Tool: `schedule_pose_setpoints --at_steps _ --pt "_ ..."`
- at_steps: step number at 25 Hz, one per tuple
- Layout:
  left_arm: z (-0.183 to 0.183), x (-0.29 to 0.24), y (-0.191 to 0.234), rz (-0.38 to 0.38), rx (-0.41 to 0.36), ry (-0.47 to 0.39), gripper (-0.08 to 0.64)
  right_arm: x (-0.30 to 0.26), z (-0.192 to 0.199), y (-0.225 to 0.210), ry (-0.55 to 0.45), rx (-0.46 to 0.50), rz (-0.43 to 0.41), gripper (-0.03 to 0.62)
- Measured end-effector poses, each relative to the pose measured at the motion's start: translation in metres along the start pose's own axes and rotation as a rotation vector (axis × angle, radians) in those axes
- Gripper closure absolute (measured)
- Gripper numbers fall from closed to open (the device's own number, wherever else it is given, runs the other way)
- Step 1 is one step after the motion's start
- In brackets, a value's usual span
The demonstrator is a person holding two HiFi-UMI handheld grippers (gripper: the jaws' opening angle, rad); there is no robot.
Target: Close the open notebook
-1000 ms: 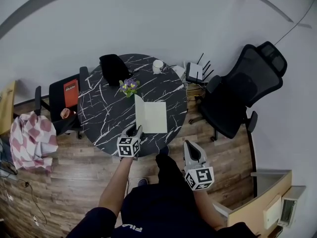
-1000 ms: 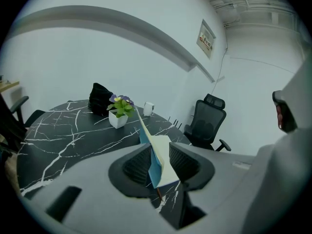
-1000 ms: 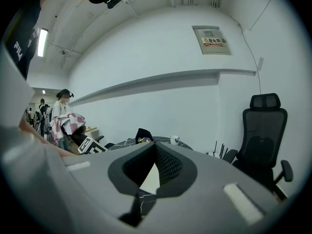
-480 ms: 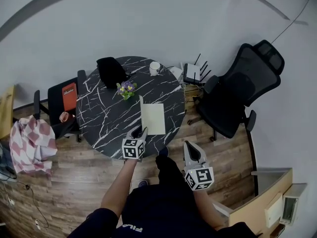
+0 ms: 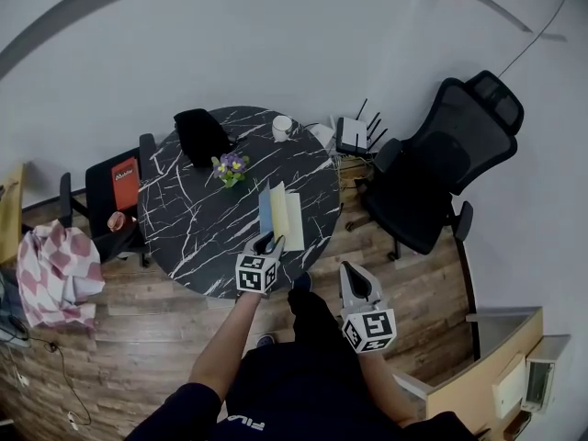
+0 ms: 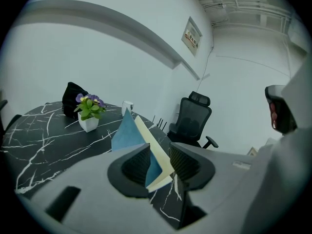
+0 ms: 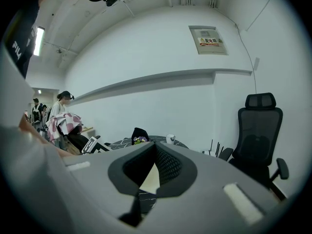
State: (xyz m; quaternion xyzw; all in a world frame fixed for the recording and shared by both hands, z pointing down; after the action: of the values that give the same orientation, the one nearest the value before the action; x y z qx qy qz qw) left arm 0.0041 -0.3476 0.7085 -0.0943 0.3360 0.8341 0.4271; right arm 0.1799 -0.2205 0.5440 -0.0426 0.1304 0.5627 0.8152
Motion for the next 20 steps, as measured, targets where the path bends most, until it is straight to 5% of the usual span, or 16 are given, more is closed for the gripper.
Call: schedule_pose_setpoints --at_steps 8,20 --pt "0.001 -0.010 -0.019 0.061 -0.008 0.014 0.431 -0.001 0.001 -0.004 0.001 -0.006 0.013 0.580" --pt "-0.005 0.010 -0.013 0.032 -0.036 -0.025 0.431 -0.002 -0.001 0.005 -0.005 -0.007 0.005 0.580"
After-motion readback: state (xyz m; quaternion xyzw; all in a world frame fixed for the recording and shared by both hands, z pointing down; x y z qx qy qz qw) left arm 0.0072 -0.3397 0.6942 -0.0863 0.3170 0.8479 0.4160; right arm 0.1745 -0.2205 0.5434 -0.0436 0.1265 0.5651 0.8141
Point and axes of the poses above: the fingertips, and each gripper's own axes: x backward along the fingers, y to its left, z out of its underside, the point moved 5 cm from there along x, backward along the fingers, and after that the axes turned 10 degrees about x, right-handed, at the moved point
